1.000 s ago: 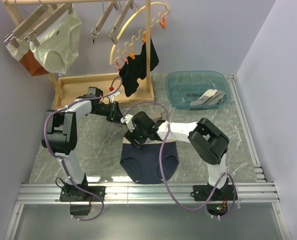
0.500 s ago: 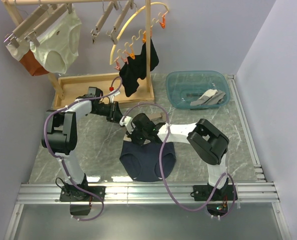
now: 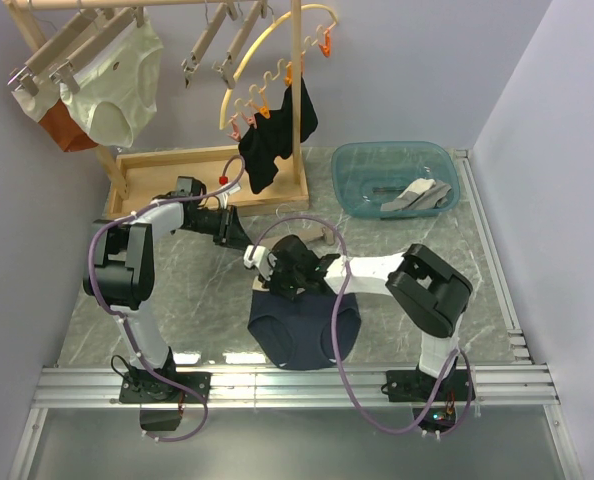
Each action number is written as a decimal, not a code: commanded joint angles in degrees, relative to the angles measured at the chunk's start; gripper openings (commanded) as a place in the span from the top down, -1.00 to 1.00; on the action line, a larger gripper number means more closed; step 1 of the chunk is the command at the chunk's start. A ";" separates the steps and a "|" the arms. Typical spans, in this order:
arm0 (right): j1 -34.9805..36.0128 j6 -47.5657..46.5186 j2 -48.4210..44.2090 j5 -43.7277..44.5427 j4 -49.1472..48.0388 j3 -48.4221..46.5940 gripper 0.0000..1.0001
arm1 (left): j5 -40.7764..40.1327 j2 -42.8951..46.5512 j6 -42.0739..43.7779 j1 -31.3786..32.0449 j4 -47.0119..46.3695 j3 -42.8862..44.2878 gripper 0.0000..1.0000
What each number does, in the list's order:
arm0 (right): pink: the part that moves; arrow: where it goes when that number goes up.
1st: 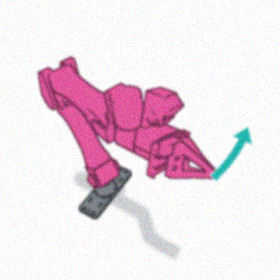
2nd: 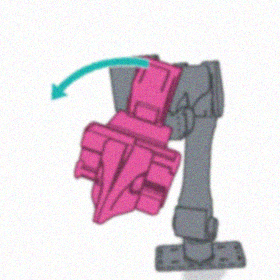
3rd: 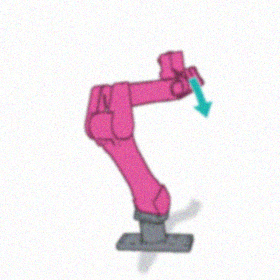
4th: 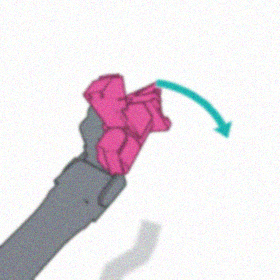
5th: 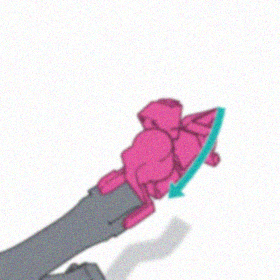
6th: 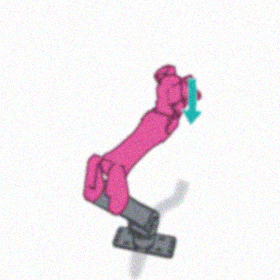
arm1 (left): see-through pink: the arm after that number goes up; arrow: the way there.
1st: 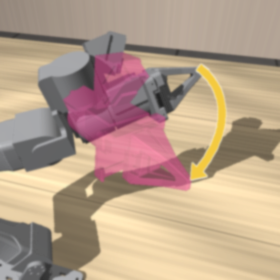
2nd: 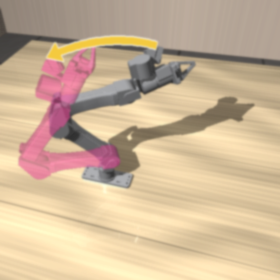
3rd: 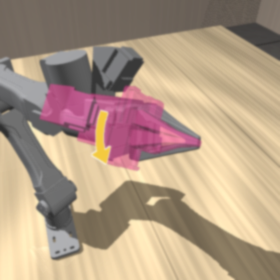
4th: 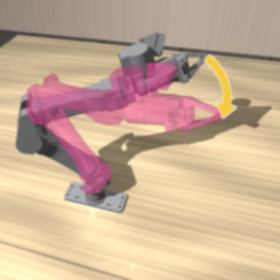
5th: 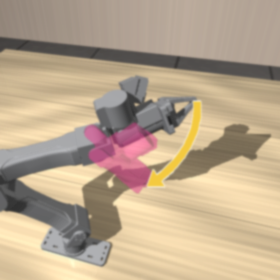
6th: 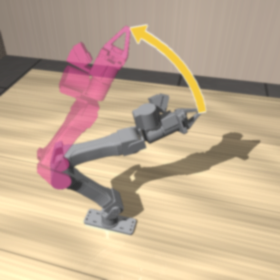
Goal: Clip the underwear to the hanger
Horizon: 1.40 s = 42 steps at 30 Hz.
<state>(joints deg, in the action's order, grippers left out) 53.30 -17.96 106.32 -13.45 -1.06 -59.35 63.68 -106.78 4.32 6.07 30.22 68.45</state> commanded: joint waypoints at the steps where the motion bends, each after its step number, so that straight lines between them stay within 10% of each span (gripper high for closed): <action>1: 0.75 -3.40 -3.75 -0.61 -4.03 1.78 1.00 | 3.20 -0.36 2.36 0.00 -0.60 -0.85 0.99; 42: 2.07 -3.75 -8.50 -5.00 -12.92 7.59 1.00 | 6.89 -0.88 9.22 0.17 0.72 -4.99 0.99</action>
<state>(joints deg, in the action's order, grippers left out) 54.78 -21.12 99.04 -17.34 -12.05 -51.94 67.42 -107.74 11.51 6.09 30.50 63.53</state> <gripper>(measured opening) 0.038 0.209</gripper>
